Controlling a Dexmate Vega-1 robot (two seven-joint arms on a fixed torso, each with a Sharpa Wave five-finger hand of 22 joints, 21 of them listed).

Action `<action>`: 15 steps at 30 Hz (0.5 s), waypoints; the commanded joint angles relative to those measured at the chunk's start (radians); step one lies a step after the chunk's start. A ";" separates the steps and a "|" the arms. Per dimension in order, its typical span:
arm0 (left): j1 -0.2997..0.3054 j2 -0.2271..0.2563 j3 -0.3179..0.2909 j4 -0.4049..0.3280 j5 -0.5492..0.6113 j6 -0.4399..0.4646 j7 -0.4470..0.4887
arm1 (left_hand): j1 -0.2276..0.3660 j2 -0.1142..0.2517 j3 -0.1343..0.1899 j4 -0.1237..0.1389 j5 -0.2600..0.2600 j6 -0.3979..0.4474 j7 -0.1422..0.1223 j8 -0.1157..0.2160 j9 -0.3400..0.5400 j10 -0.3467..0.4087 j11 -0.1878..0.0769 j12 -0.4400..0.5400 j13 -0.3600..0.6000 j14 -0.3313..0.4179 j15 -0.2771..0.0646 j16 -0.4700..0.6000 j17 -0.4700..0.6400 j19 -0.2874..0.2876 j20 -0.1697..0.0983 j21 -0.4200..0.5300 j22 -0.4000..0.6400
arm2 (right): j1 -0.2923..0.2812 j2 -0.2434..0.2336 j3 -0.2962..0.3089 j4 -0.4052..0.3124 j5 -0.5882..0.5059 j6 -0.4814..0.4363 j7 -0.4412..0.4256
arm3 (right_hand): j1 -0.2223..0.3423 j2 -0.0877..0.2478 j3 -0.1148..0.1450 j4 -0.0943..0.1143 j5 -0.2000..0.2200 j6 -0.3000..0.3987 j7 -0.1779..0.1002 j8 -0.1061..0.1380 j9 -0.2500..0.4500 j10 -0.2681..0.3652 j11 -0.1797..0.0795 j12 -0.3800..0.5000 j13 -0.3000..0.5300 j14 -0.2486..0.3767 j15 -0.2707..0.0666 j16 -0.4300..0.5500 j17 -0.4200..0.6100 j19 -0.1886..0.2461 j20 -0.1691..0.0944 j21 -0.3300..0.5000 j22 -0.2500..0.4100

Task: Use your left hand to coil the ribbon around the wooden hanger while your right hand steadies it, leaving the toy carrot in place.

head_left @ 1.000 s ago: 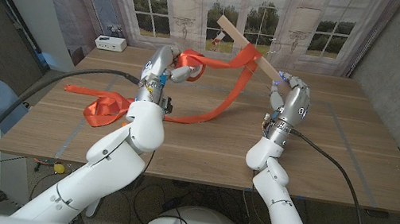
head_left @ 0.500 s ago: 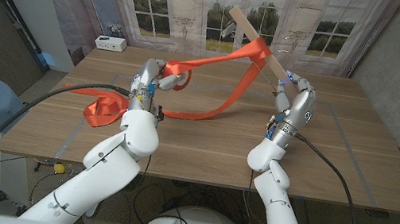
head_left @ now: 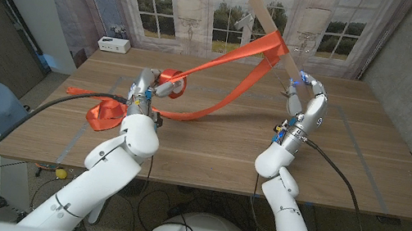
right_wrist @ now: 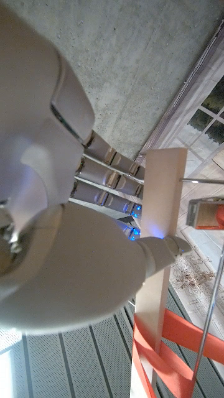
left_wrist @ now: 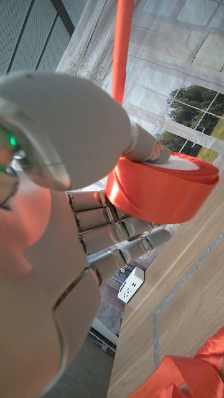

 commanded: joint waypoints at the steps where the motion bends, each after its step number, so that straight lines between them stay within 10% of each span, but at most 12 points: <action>1: -0.042 0.014 -0.038 0.013 -0.082 0.066 0.017 | 0.113 0.117 0.034 0.023 0.009 0.094 -0.046 0.004 0.006 0.157 -0.148 0.002 0.179 0.090 -0.127 0.002 0.003 -0.005 0.000 0.005 0.002 | -0.040 -0.079 -0.093 -0.064 0.070 0.029 0.001 | 0.095 0.110 0.002 0.005 0.005 0.028 0.014 0.007 0.010 0.053 -0.044 0.008 0.004 0.010 -0.127 -0.002 0.002 -0.004 -0.003 0.006 0.002; 15: -0.198 0.101 0.007 0.014 -0.070 0.172 -0.001 | 0.111 0.117 0.034 0.024 0.009 0.093 -0.049 0.002 0.007 0.157 -0.147 0.000 0.180 0.090 -0.126 0.001 0.005 -0.009 0.000 0.014 0.000 | -0.064 -0.201 -0.243 -0.116 0.021 -0.035 0.001 | 0.095 0.111 0.002 0.005 0.005 0.028 0.008 0.009 0.010 0.059 -0.046 0.007 0.000 0.010 -0.129 -0.008 0.002 -0.009 -0.002 0.013 0.001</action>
